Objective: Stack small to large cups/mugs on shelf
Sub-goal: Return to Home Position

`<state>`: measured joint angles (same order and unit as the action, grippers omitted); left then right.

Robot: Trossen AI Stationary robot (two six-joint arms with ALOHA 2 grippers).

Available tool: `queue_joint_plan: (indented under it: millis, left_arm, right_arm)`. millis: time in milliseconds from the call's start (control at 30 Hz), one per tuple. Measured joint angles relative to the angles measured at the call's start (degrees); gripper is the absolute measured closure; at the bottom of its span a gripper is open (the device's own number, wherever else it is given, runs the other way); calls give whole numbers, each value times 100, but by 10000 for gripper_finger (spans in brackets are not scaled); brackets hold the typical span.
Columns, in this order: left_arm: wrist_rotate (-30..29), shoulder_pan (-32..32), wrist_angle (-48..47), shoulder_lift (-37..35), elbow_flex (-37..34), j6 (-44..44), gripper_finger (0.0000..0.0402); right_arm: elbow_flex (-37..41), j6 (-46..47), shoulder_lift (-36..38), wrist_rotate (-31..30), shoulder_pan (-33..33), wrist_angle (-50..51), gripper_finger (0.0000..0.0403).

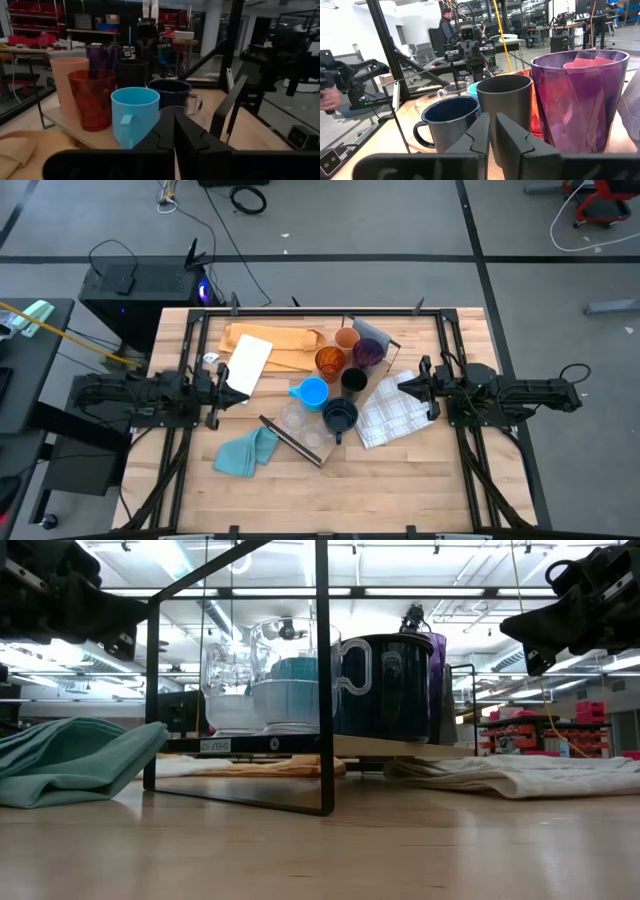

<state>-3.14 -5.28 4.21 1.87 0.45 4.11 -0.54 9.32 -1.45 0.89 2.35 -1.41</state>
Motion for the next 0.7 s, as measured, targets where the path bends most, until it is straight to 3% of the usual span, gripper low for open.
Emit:
queue_joint_plan:
  millis: [433,700]
  left_arm:
    - [-173,0,-16,0,-2,8,395]
    - [-173,0,20,0,-2,19,348]
  right_arm:
    - [1,-2,0,0,-1,-1,366]
    - [2,0,0,0,-1,-1,366]
